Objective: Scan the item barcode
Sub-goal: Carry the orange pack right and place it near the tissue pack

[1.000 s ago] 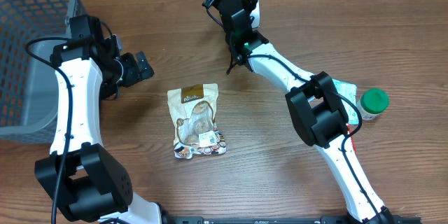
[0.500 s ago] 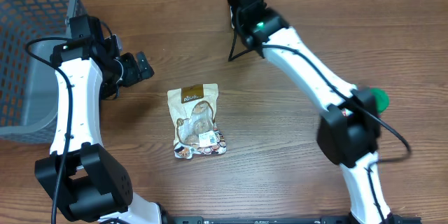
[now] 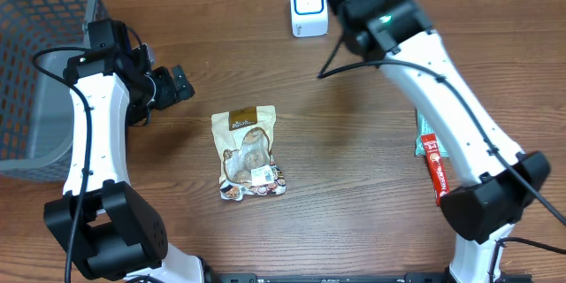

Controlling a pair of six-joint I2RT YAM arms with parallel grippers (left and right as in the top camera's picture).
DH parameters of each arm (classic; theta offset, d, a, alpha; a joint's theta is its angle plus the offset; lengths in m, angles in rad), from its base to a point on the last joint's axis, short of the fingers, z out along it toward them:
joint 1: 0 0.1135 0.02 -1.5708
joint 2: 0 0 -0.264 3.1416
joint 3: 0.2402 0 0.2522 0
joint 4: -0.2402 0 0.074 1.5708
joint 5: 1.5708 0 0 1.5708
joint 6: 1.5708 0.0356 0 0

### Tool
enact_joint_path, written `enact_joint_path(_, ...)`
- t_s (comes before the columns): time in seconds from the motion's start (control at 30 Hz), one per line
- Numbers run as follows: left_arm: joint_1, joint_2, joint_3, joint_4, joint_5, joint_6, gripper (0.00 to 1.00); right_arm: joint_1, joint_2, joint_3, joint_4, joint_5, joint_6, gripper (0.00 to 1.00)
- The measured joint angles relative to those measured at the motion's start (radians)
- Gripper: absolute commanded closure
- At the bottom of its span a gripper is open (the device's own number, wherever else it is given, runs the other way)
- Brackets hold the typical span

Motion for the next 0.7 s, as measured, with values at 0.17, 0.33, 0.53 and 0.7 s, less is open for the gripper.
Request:
enact_joint_path(0.17,0.000,0.000,0.000,0.000,0.000,0.000,0.01,-0.087,-0.005,0.000,-0.224,-0.145,0.141,0.96)
enact_joint_path(0.33,0.000,0.000,0.000,0.000,0.000,0.000,0.00,-0.127,-0.005,-0.002,-0.386,-0.240,0.189,0.96)
enact_joint_path(0.53,0.000,0.000,0.000,0.000,0.000,0.000,0.00,-0.132,-0.010,-0.080,-0.409,-0.287,0.200,0.96)
enact_joint_path(0.7,0.000,0.000,0.000,0.000,0.000,0.000,0.01,-0.132,-0.013,-0.235,-0.380,-0.298,0.206,0.96)
